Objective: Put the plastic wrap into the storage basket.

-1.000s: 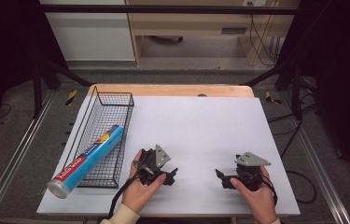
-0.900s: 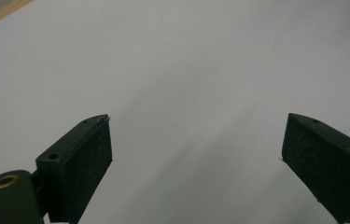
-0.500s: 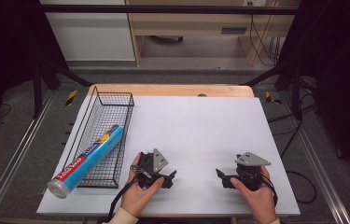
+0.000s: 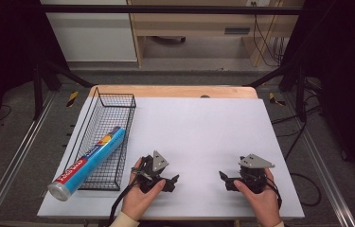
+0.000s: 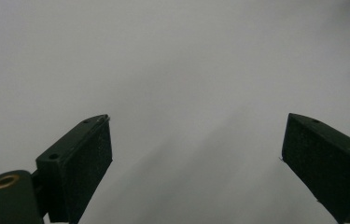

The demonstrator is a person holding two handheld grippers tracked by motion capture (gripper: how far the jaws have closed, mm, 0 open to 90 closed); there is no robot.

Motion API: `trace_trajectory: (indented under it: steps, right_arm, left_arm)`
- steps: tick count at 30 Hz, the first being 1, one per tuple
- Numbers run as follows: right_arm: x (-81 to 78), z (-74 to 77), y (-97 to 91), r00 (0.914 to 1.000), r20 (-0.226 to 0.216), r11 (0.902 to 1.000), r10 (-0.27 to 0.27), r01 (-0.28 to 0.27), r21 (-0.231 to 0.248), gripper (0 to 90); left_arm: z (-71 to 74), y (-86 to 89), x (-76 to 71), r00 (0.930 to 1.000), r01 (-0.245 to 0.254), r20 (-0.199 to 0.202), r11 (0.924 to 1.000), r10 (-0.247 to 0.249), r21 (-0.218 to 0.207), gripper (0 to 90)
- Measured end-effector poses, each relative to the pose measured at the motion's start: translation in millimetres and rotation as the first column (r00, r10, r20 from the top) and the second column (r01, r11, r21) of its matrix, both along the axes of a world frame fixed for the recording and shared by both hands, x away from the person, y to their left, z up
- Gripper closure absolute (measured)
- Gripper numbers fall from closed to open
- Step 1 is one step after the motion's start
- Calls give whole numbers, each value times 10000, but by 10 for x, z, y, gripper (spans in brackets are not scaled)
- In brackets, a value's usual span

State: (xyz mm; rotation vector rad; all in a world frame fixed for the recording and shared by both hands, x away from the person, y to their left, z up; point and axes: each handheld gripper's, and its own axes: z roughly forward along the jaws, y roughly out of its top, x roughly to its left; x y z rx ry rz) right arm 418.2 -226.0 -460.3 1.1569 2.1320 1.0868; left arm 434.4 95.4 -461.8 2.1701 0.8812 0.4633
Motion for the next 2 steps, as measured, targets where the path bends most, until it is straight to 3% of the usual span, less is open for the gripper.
trace_trajectory:
  steps: [2]
  right_arm:
    - [3, 1, 6, 10000, -7, 10000, 30, -30, 11, 53]
  left_arm:
    - [-1, 3, 2, 9999, 11, -125, 10000, -12, -92, 83]
